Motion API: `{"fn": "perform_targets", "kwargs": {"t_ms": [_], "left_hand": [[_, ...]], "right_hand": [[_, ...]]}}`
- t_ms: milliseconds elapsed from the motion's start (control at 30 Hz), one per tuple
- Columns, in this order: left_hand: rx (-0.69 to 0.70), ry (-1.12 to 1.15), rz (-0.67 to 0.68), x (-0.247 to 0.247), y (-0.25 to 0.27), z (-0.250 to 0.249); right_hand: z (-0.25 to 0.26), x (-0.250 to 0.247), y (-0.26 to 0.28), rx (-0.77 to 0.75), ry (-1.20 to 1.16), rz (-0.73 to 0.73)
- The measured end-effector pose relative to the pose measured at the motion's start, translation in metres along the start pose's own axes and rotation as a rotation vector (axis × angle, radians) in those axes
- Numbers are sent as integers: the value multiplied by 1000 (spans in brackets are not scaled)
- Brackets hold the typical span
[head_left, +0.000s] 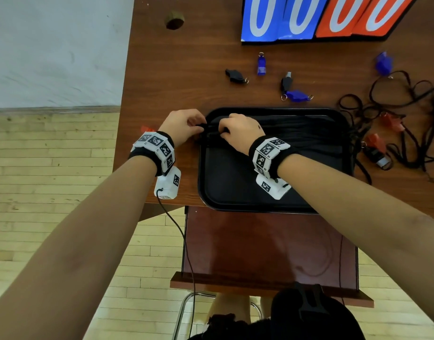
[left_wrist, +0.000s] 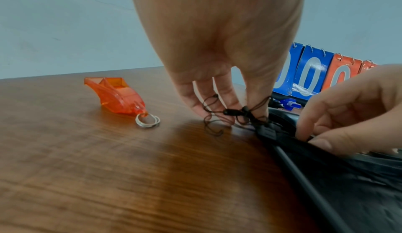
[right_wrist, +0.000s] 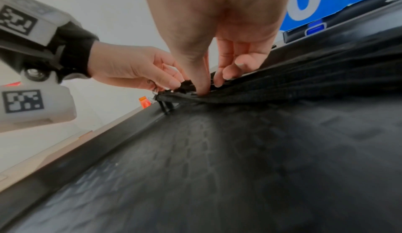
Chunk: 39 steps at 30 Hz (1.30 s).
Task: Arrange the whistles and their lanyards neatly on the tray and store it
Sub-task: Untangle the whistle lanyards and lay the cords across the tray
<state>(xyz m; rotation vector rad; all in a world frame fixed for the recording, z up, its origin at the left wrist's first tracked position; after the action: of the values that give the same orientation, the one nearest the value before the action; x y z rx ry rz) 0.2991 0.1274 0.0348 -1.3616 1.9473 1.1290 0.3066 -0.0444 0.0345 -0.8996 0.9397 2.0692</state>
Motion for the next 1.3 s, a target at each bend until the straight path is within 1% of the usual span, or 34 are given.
{"fn": "perform_targets", "kwargs": {"t_ms": [133, 233, 333, 400, 467, 567, 667, 767, 867, 1033, 1133, 1300], "left_hand": [[8, 28, -9, -1, -1, 3], [8, 53, 8, -1, -1, 5], [-11, 125, -17, -2, -2, 7], [-54, 194, -68, -6, -1, 12], [-96, 272, -84, -8, 0, 17], [-135, 335, -54, -6, 4, 24], [-138, 345, -34, -5, 7, 26], [-125, 379, -8, -9, 9, 20], [-153, 468, 23, -13, 10, 15], [-99, 384, 82, -7, 10, 11], [-109, 343, 65, -5, 9, 13], [-158, 339, -25, -6, 12, 19]], "right_hand": [[3, 2, -2, -56, 56, 13], [6, 3, -2, -83, 90, 25], [7, 0, -1, -78, 25, 13], [8, -4, 0, -83, -32, -22], [10, -8, 2, -96, -72, -49], [15, -9, 3, -129, -119, -72], [20, -5, 1, -149, -136, -72], [22, 0, -3, -138, -119, -59], [23, 1, -4, -133, -148, -82], [19, 4, -6, -121, -70, -34], [16, 6, -7, -98, -92, -10], [9, 0, 4, -97, -252, -32]]}}
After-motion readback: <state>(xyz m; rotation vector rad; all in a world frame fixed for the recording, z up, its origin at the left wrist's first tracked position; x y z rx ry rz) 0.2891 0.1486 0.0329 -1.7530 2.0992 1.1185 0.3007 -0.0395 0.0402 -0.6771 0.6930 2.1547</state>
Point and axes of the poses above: each hand's wrist, its own y-axis away from the middle knuckle, its own x-axis out of the palm, z = x × y, the point moved 3 cm from there along -y, towards the middle knuckle, and after that the axes turned 5 degrees about -y, right-handed, at the moved point
